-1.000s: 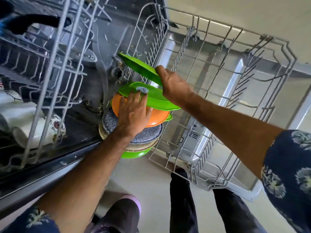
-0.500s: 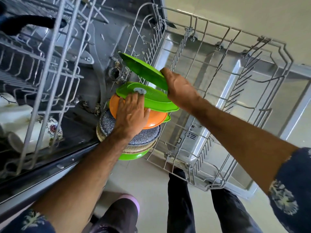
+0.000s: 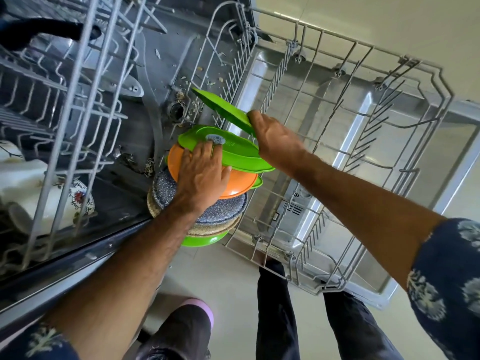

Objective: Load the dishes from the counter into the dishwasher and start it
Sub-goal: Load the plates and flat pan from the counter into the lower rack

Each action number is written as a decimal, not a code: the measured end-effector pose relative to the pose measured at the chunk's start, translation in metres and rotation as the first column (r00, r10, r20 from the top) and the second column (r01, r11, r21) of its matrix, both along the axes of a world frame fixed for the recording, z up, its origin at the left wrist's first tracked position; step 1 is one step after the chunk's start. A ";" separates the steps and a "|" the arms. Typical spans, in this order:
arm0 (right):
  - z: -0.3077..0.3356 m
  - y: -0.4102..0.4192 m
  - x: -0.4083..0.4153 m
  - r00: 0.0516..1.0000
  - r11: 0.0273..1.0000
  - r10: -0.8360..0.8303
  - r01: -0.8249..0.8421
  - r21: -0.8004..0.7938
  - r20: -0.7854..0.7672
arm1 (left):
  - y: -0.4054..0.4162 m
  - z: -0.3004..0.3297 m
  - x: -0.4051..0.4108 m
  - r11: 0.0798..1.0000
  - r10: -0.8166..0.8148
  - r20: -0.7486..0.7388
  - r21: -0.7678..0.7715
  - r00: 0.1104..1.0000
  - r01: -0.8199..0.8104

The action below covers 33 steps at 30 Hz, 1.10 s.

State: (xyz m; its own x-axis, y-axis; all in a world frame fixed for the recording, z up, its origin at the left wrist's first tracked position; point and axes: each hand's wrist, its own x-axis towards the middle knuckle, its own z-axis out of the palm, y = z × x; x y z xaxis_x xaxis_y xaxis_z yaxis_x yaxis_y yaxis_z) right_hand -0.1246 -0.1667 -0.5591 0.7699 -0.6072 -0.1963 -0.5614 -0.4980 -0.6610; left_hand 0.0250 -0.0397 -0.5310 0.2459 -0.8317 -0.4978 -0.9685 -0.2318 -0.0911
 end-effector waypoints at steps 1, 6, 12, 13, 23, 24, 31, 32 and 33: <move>-0.004 0.001 0.004 1.000 1.000 0.011 -0.012 -0.015 -0.025 | 0.000 -0.001 0.000 1.000 0.001 -0.004 0.000 1.000 -0.001; -0.017 0.002 0.019 0.988 0.998 0.037 -0.043 -0.037 -0.150 | 0.001 -0.004 0.002 1.000 0.003 -0.014 0.005 1.000 -0.003; -0.016 -0.003 0.009 0.965 0.992 0.122 -0.124 0.005 -0.230 | 0.001 -0.001 0.001 0.999 0.010 -0.043 0.036 0.999 -0.009; -0.012 -0.005 0.004 0.963 0.991 0.135 -0.133 0.023 -0.234 | 0.001 0.002 0.000 0.999 0.007 -0.045 0.052 0.999 -0.005; 0.109 0.037 -0.084 0.918 0.946 0.291 -0.317 -0.060 -0.268 | 0.042 0.118 -0.068 0.999 0.012 -0.002 0.034 1.000 -0.012; 0.132 0.043 -0.092 0.911 0.936 0.310 -0.342 -0.080 -0.271 | 0.052 0.140 -0.079 0.999 0.045 -0.019 0.000 0.999 -0.045; 0.306 0.102 -0.120 0.834 0.849 0.473 -0.517 -0.105 -0.285 | 0.148 0.298 -0.150 0.961 0.254 -0.053 -0.096 0.966 -0.258; 0.327 0.114 -0.122 0.816 0.825 0.509 -0.554 -0.117 -0.276 | 0.166 0.319 -0.158 0.949 0.295 -0.041 -0.105 0.955 -0.298; 0.345 0.126 -0.123 0.793 0.792 0.548 -0.594 -0.138 -0.267 | 0.185 0.338 -0.165 0.936 0.332 -0.033 -0.116 0.943 -0.334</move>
